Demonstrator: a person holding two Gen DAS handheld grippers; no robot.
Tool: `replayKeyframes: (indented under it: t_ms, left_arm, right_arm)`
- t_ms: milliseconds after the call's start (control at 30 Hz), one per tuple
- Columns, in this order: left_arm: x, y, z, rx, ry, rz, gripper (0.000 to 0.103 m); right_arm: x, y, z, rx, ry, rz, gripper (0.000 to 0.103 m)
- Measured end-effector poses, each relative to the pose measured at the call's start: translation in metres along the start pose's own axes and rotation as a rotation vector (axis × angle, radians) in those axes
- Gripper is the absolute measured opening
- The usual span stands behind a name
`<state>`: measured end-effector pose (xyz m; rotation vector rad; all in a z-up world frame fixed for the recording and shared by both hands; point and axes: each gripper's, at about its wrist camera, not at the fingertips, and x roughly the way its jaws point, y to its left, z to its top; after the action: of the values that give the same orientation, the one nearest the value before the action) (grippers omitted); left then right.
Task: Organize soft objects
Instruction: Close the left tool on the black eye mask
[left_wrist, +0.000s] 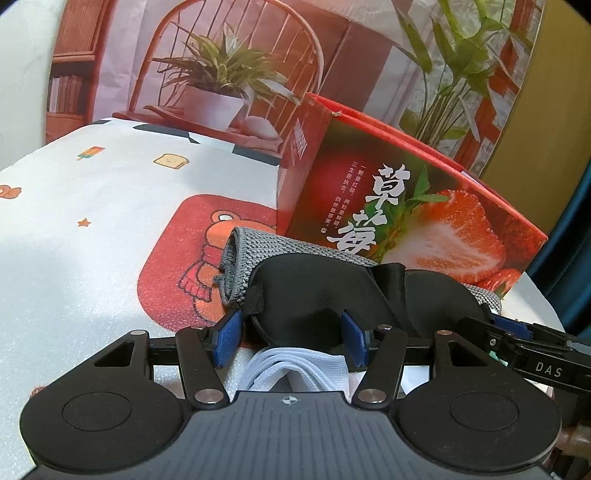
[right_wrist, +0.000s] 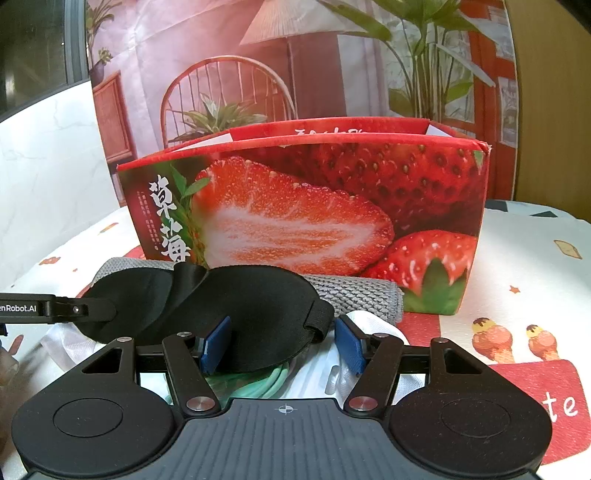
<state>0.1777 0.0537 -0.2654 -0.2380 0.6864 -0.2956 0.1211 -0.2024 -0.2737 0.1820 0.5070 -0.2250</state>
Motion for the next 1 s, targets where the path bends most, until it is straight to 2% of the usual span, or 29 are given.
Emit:
replayKeyframes:
  t_ms: [333,567,633,700,833,1000]
  left_arm:
    - [-0.004,-0.003,0.000,0.020,-0.012,-0.014,0.049]
    - [-0.014,-0.014,0.005,0.092,-0.021,-0.007,0.038]
    - [-0.019,-0.018,0.007,0.120,-0.023,-0.010,0.035]
    - [-0.024,-0.024,0.009,0.155,-0.025,-0.009,0.032]
    - [-0.030,-0.032,0.010,0.206,-0.025,0.001,0.025]
    - [-0.036,-0.035,0.007,0.228,-0.026,0.005,0.023]
  right_arm:
    - [0.001,-0.002,0.000,0.010,0.000,0.009,0.059]
    - [-0.001,-0.009,0.004,0.055,0.012,0.043,0.058]
    - [-0.003,-0.009,0.006,0.061,0.013,0.052,0.055]
    - [-0.006,-0.010,0.010,0.068,0.016,0.080,0.046]
    - [-0.014,-0.006,0.016,0.060,-0.001,0.095,0.041]
    - [-0.025,-0.007,0.019,0.075,-0.011,0.110,0.028]
